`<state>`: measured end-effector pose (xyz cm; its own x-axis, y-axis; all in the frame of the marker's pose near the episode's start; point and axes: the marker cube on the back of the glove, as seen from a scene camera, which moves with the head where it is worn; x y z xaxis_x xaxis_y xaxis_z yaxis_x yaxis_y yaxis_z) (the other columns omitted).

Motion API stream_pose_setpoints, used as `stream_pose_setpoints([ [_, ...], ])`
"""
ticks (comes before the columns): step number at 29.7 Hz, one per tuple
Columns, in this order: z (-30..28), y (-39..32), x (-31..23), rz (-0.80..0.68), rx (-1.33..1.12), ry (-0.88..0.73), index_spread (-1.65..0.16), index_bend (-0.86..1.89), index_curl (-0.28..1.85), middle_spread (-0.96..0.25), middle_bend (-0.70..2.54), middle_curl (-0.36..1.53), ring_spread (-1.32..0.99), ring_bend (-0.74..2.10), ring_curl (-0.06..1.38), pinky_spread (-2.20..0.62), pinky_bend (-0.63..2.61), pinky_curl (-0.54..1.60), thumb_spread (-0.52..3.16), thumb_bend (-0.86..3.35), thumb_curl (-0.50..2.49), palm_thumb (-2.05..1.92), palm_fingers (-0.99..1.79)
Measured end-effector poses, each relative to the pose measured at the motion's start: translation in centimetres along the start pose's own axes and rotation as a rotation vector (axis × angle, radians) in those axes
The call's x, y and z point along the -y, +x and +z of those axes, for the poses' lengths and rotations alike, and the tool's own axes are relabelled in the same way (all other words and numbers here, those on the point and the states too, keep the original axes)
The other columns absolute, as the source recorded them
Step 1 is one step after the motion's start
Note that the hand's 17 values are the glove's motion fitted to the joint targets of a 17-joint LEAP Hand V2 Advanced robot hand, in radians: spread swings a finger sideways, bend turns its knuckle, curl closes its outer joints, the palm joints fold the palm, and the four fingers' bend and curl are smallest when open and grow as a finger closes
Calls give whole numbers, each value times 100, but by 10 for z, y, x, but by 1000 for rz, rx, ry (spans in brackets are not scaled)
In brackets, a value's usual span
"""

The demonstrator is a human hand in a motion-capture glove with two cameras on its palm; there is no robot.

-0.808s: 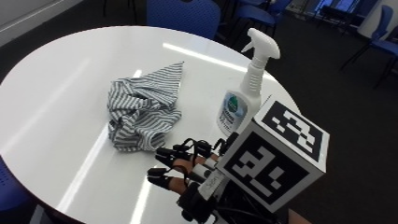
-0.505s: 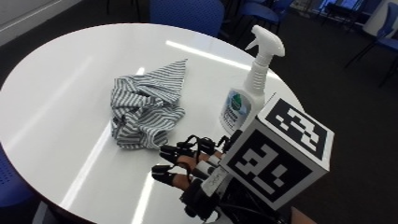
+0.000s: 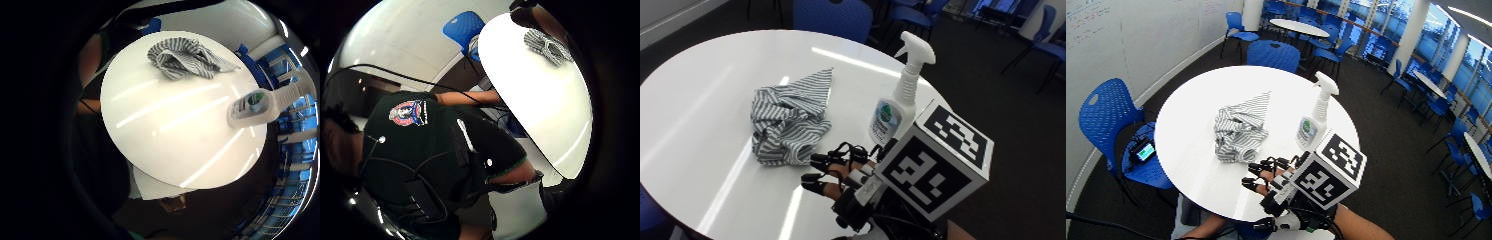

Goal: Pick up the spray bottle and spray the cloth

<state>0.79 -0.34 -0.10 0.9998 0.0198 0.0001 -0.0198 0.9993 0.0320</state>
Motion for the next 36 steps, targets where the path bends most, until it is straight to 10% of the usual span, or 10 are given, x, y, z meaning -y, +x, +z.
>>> stream_pose_setpoints([
  [17,-13,81,9,248,-62,244,-41,16,30,-7,19,27,-5,32,25,23,20,27,115,1,25,44,65],
  [36,-18,233,0,745,685,759,-33,15,32,-18,30,37,-14,40,34,5,18,31,110,8,38,77,103],
])
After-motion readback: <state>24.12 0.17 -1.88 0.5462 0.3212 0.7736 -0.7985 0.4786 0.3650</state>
